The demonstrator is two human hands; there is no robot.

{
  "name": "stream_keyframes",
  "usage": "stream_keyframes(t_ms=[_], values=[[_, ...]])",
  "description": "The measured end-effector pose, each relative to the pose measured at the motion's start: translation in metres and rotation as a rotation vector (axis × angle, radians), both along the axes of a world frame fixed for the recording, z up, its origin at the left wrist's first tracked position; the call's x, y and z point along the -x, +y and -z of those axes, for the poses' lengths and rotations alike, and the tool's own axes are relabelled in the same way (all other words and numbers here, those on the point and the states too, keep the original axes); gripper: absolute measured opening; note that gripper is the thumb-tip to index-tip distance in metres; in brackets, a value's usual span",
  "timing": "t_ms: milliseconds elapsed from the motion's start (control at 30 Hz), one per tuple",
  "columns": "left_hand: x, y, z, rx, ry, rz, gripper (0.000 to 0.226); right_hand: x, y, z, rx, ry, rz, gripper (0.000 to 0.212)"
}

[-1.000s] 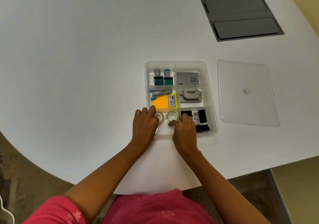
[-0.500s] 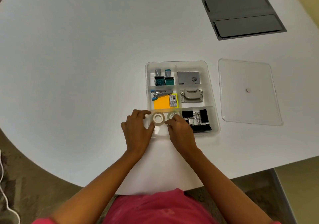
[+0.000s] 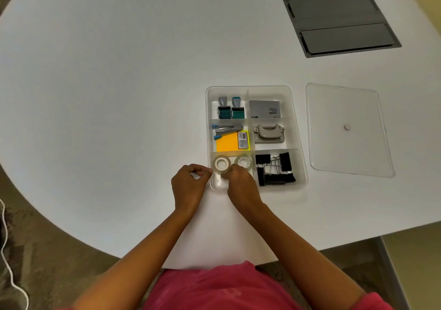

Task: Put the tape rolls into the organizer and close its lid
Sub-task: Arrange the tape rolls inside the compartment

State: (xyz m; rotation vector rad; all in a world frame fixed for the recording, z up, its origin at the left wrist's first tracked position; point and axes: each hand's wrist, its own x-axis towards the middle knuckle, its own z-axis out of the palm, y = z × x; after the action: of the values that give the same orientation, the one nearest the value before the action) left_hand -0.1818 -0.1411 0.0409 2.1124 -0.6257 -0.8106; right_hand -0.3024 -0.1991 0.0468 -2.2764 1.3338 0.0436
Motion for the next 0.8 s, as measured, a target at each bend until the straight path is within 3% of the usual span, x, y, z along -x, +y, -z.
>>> stream_keyframes(t_ms=[233,467,667,800], values=[[-0.004,0.001,-0.002,-0.025,-0.015,0.034,0.018,0.024,0.012,-0.020,0.197,-0.242,0.007,0.028],[-0.003,0.001,-0.006,-0.047,0.013,0.049,0.013,0.069,0.006,-0.040,0.321,-0.255,0.055,0.025],[-0.005,-0.004,-0.010,-0.089,0.025,0.046,0.011,0.124,-0.031,-0.034,0.465,-0.240,0.361,0.026],[-0.007,-0.004,-0.011,-0.078,0.012,0.013,0.015,0.149,-0.059,-0.020,0.446,-0.147,0.521,0.023]])
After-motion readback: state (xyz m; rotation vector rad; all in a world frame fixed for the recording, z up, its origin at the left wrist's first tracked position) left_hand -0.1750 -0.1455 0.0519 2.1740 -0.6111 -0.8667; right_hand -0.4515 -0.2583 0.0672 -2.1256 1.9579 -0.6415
